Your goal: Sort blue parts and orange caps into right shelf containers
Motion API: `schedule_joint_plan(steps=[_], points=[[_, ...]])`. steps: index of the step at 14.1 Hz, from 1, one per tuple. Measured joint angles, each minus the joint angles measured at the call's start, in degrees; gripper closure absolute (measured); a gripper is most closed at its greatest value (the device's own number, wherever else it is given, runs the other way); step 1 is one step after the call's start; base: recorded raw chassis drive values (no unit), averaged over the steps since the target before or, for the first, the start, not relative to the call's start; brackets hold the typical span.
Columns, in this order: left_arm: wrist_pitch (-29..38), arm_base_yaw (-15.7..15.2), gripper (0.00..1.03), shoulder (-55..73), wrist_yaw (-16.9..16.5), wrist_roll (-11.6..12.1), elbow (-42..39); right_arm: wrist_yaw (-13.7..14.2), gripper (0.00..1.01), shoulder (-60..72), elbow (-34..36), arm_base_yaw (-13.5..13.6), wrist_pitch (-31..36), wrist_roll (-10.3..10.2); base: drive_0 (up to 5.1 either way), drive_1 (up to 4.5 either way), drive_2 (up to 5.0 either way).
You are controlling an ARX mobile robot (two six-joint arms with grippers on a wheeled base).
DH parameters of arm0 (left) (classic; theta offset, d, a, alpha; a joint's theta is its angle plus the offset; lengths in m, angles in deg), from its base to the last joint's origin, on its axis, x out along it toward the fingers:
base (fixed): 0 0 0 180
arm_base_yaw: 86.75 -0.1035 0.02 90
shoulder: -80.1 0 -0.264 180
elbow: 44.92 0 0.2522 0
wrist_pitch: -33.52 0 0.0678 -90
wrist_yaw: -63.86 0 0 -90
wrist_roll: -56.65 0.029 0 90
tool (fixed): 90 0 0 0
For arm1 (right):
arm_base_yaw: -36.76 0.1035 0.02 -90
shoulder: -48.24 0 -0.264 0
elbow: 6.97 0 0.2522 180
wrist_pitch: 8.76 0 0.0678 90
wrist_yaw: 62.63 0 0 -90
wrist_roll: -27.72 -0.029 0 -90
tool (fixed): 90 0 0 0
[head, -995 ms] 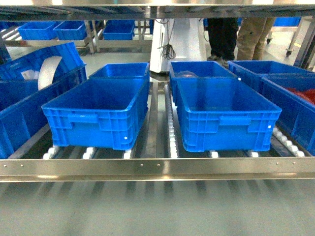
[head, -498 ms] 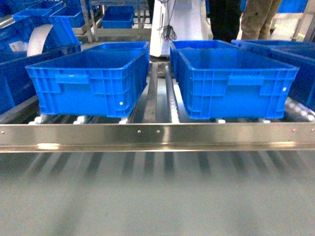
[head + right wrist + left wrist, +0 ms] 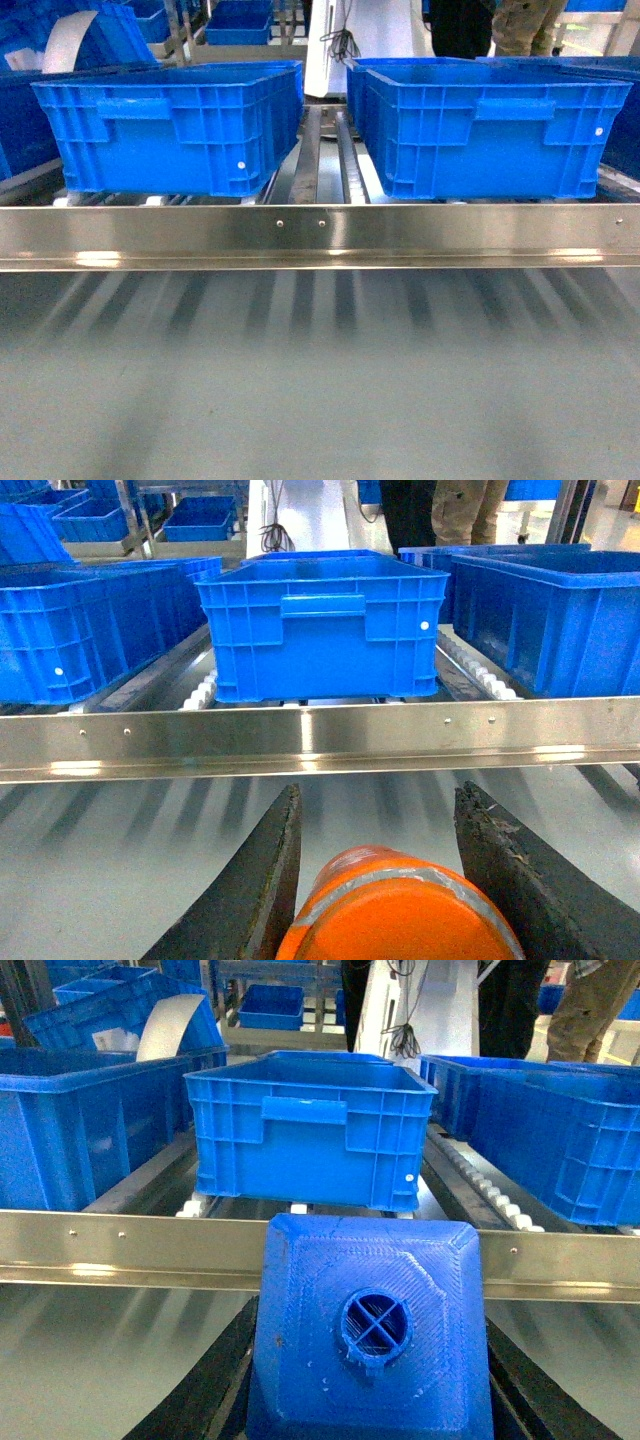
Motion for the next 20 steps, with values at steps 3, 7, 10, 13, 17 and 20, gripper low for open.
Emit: schedule_joint_plan(steps=[3,7,10,13,17,20], points=[[0.09,0.00,0.58,-0.22,0.02,0.00,0.00,0.00,0.60,-0.02,0.00,0.00,0.26,0.00,0.0,0.00,0.0],[0.07,0.00,0.58,-0.11,0.00,0.02,0.00,0.00,0.60,-0.02,0.00,0.00,0.20,0.00,-0.1,4.23,-4.4],[0.07,0.02,0.58,-0.09,0.00,0.00,0.00,0.00,0.60,0.00,0.00,0.00,0.04,0.00,-0.1,4.23,-4.4],[0.13,0.02,0.58,-0.07,-0.02,0.00,0.00,0.00,0.60,0.00,0.00,0.00,0.11,0.00,0.0,4.37,-4.3],[-0.35,0.02,0.58,0.22,0.07,0.00,0.00,-0.02,0.60,0.24,0.00,0.00,-0.02,0.00,0.0,2.17,-2.2],[0.00,0.02,0.58,0.11,0.04,0.02,0.00,-0.02,0.60,0.24,0.00,0.00,0.11,0.00,0.0,0.00,0.0]])
